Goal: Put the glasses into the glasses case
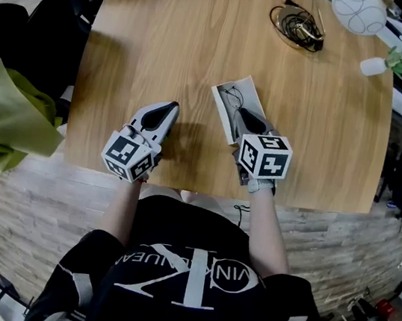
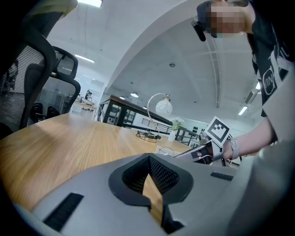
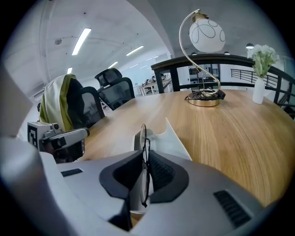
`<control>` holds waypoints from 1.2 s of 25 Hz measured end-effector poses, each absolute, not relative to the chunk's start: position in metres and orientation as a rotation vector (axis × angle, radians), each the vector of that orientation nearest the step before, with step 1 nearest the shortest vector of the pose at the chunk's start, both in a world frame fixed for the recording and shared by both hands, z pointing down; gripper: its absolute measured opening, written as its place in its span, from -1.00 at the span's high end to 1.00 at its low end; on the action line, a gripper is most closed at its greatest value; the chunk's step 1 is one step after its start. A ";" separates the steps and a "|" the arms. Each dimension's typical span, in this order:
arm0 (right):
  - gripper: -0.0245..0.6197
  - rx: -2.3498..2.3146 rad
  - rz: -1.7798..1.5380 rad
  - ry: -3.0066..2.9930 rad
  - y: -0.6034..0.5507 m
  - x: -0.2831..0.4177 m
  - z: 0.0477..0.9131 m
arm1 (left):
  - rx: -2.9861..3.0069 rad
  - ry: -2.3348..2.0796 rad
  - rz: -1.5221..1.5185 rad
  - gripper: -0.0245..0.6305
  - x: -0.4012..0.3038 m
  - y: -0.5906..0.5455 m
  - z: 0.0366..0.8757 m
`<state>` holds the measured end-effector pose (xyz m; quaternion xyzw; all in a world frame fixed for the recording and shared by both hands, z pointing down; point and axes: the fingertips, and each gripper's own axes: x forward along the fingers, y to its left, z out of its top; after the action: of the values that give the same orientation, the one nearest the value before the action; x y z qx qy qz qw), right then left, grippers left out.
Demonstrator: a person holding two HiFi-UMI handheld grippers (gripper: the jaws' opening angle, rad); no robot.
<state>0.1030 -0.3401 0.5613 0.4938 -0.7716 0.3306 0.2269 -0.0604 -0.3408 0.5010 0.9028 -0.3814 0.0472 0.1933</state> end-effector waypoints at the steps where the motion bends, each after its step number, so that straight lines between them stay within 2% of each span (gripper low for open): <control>1: 0.77 1.358 0.920 -2.116 -0.340 0.103 0.563 | 2.530 -1.072 0.130 0.88 -0.062 -0.341 0.501; 30: 0.75 1.200 0.999 -1.957 -0.341 0.099 0.579 | 2.493 -1.086 0.108 0.88 -0.070 -0.339 0.505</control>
<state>0.0986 -0.3408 0.5787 0.4550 -0.7421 0.3791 0.3138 -0.0701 -0.3387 0.5053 0.8959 -0.3903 0.0389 0.2085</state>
